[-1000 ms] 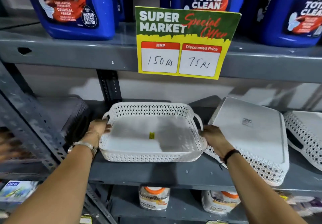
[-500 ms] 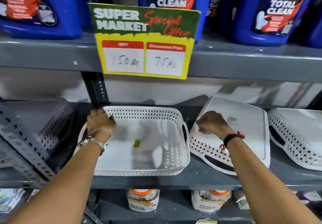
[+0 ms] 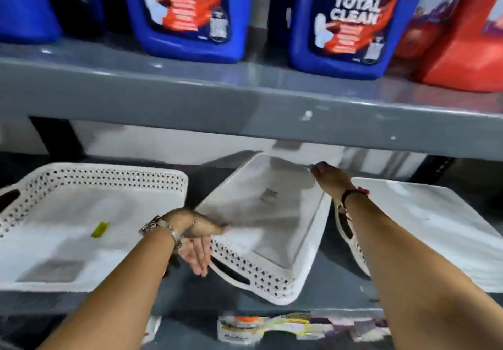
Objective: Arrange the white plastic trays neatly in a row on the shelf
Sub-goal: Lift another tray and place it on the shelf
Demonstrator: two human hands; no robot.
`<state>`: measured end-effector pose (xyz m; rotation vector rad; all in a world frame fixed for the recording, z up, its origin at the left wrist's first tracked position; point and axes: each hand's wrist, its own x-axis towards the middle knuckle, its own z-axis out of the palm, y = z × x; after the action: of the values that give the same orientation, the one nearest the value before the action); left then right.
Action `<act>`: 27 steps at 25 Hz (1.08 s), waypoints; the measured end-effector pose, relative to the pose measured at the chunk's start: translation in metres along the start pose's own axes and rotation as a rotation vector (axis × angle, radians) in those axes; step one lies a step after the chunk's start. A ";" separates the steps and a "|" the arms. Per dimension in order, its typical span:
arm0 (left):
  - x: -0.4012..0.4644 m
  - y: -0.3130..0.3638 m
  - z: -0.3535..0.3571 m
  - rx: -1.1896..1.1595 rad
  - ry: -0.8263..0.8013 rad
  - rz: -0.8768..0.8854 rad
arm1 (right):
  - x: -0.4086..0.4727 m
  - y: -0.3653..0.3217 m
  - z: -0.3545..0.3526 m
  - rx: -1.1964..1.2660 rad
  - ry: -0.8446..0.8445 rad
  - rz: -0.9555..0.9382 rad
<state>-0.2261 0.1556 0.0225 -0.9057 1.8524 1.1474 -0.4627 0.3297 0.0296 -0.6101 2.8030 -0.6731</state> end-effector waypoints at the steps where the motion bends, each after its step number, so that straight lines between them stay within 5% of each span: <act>1: 0.000 0.004 0.012 -0.019 -0.027 -0.054 | 0.010 0.003 0.000 -0.029 -0.078 -0.053; 3: -0.001 0.009 0.030 -0.160 -0.065 -0.085 | 0.024 0.008 0.006 -0.071 -0.211 -0.084; 8: 0.012 0.008 0.032 -0.717 0.174 0.020 | 0.055 0.036 0.013 -0.214 -0.269 0.045; 11: 0.017 0.015 0.033 -0.926 0.266 0.114 | 0.076 0.063 0.029 0.147 -0.288 0.123; 16: 0.004 0.029 0.012 -0.899 0.381 0.238 | 0.050 0.055 0.004 0.853 -0.233 0.202; 19: -0.011 0.050 -0.008 -1.106 0.523 0.572 | 0.030 0.045 -0.022 1.165 -0.073 0.156; 22: -0.025 0.058 -0.027 -1.414 0.499 0.933 | -0.002 0.050 -0.039 1.442 -0.114 0.108; 24: -0.027 0.048 -0.027 -1.358 0.418 0.906 | -0.023 0.062 -0.045 1.455 -0.158 0.103; 27: -0.022 0.024 -0.014 -1.174 0.460 0.619 | -0.051 0.082 -0.041 1.348 -0.269 0.075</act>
<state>-0.2400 0.1545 0.0549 -1.3030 1.7588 2.7419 -0.4565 0.4342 0.0315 -0.2458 1.5299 -1.9250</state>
